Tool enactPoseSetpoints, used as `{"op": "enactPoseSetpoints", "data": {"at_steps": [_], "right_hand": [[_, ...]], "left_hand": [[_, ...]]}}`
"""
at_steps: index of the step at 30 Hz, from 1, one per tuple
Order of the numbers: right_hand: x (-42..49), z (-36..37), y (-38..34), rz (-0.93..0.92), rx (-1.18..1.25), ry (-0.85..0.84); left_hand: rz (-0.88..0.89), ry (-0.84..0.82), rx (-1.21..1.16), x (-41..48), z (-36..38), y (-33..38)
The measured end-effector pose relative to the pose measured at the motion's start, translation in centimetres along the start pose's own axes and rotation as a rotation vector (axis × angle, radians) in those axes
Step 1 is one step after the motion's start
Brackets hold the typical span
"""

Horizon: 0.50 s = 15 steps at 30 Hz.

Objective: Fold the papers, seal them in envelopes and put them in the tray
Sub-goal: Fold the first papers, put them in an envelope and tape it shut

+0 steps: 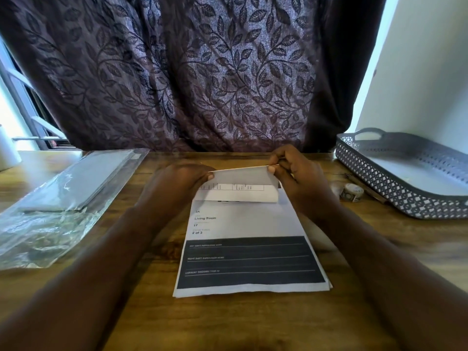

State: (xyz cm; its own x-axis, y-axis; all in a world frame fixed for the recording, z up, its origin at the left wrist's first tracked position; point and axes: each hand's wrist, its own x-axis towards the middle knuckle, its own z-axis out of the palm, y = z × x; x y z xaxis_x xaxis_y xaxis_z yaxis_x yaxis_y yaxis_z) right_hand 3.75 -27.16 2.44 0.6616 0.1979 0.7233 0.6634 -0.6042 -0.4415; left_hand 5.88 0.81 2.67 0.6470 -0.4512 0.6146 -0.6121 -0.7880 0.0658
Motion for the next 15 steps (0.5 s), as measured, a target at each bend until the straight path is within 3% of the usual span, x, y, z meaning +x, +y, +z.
{"op": "enactPoseSetpoints", "data": {"at_steps": [8, 15], "right_hand": [[-0.2, -1.0, 1.2, 0.107, 0.025, 0.063], [-0.4, -1.1, 1.6, 0.161, 0.048, 0.09]], "left_hand": [[-0.189, 0.052, -0.174, -0.7, 0.6, -2.4], [-0.25, 0.133, -0.45, -0.7, 0.2, -1.4]]}}
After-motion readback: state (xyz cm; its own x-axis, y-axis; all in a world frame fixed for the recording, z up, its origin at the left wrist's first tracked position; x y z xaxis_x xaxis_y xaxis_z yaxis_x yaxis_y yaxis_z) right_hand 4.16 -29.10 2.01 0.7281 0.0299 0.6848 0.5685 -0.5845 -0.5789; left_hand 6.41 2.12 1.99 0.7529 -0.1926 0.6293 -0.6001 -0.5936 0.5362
